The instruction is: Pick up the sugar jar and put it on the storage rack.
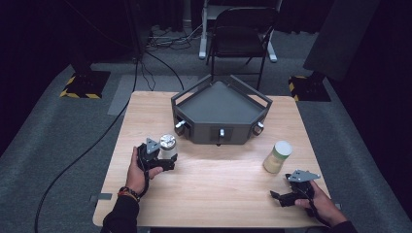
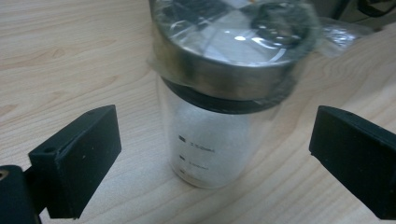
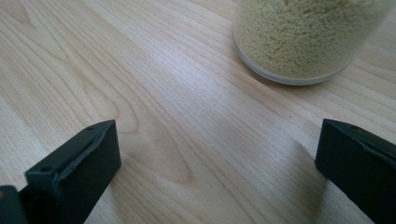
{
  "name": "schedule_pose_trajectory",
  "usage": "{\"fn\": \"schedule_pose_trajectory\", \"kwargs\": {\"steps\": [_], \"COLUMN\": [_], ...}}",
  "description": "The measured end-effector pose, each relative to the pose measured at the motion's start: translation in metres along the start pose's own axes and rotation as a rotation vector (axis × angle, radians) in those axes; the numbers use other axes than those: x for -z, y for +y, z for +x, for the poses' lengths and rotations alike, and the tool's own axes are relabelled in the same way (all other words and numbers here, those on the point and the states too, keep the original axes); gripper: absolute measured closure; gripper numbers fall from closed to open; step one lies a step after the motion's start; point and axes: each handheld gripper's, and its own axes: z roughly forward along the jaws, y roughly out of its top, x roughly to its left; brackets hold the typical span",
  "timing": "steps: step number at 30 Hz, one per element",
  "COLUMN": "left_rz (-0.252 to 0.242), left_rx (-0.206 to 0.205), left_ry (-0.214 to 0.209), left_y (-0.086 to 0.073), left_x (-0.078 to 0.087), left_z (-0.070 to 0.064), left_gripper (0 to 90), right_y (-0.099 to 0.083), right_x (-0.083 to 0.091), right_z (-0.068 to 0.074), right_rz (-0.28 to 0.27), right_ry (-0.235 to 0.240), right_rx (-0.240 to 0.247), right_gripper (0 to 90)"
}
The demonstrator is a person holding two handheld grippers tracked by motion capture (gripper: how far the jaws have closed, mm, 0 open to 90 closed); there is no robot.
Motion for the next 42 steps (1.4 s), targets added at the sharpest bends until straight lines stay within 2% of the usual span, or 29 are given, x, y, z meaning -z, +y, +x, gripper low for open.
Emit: {"fn": "schedule_pose_trajectory", "kwargs": {"steps": [1, 6, 11, 13, 16, 17, 19, 25, 31, 32, 37, 42], "left_rz": [-0.002, -0.003, -0.027, -0.052, -0.063, -0.082, -0.092, -0.083, -0.081, -0.081, -0.090, -0.100], "left_rx": [0.025, 0.048, 0.078, 0.090, 0.089, 0.079, 0.057, 0.031, 0.031, 0.018, 0.040, 0.044], "left_ry": [-0.005, 0.001, -0.003, -0.003, -0.012, -0.025, -0.021, -0.012, -0.002, 0.001, -0.015, -0.013], "left_y": [0.000, 0.000, -0.003, -0.008, -0.011, -0.014, -0.014, -0.011, -0.009, -0.007, -0.005, -0.001], "left_x": [-0.003, -0.011, -0.018, -0.024, -0.028, -0.029, -0.029, -0.029, -0.030, -0.030, -0.029, -0.026], "left_z": [0.003, 0.002, 0.004, 0.004, 0.005, 0.005, 0.003, 0.001, -0.003, -0.005, -0.005, -0.008], "left_gripper": [2.1, 3.3, 5.6, 9.9, 16.1, 20.1, 27.1, 28.4, 28.8, 28.8, 29.0, 29.2], "right_y": [0.000, 0.000, 0.000, 0.000, 0.000, 0.000, 0.000, 0.000, 0.000, 0.000, 0.000, 0.000], "right_x": [0.000, 0.000, 0.000, 0.000, 0.000, 0.000, 0.000, 0.000, 0.000, 0.000, 0.000, 0.000], "right_z": [0.000, 0.000, 0.000, 0.000, 0.000, 0.000, 0.000, 0.000, 0.000, 0.000, 0.000, 0.000], "right_rz": [0.000, 0.000, 0.000, 0.000, 0.000, 0.000, 0.000, 0.000, 0.000, 0.001, 0.001, 0.001], "right_ry": [0.000, 0.000, 0.000, 0.000, 0.000, 0.000, 0.000, 0.001, 0.001, 0.001, 0.002, 0.002], "right_rx": [0.000, 0.000, 0.000, 0.000, 0.000, 0.000, 0.000, 0.001, 0.001, 0.001, 0.001, 0.001], "right_gripper": [0.0, 0.0, 0.0, 0.0, 0.0, 0.0, 0.0, 0.0, 0.0, 0.0, 0.0, 0.0]}}
